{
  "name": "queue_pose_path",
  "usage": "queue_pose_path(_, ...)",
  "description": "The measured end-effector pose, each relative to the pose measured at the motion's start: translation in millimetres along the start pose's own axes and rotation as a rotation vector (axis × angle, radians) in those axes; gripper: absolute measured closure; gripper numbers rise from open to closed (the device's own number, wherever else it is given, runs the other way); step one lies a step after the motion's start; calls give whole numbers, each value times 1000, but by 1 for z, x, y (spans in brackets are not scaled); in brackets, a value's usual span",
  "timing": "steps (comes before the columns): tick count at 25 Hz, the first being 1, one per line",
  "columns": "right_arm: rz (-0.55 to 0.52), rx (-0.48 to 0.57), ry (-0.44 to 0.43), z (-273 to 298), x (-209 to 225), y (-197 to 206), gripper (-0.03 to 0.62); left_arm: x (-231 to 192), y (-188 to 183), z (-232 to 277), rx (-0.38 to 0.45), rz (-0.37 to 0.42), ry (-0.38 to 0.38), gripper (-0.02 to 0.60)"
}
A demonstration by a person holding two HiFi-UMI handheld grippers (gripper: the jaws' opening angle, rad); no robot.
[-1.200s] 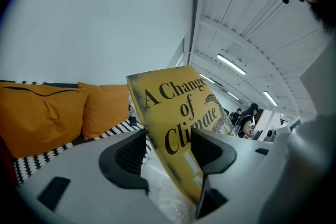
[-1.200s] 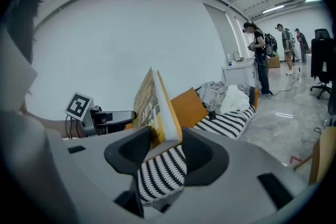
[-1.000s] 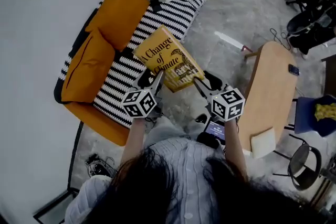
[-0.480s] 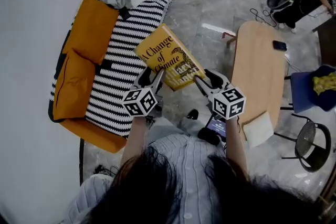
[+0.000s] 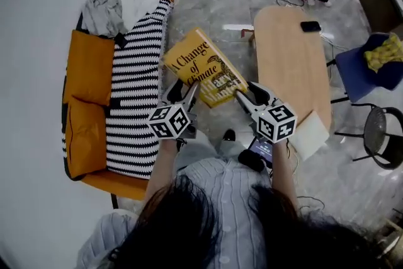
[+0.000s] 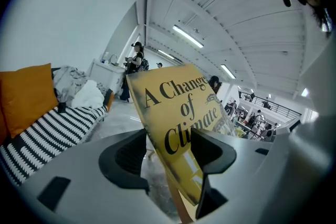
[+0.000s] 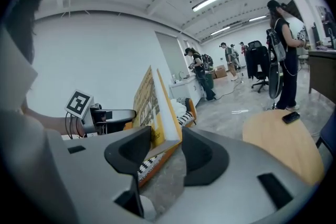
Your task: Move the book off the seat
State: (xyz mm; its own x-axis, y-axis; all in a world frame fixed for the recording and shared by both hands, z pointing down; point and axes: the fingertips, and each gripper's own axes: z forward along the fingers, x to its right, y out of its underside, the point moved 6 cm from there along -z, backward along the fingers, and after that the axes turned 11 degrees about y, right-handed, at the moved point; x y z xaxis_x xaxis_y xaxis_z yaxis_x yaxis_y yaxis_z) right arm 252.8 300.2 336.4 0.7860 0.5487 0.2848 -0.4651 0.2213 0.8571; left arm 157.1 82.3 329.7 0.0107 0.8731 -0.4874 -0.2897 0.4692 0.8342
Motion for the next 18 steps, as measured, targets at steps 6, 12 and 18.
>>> queue_pose_path(6, 86, 37, 109, -28, 21, 18, 402, 24, 4, 33, -91, 70, 107, 307)
queue_pose_path(12, 184, 69, 241, -69, 50, 38, 402, 62, 21, 75, -199, 112, 230, 307)
queue_pose_path(18, 268, 82, 364, -102, 79, 61, 402, 96, 44, 118, -306, 139, 341, 307)
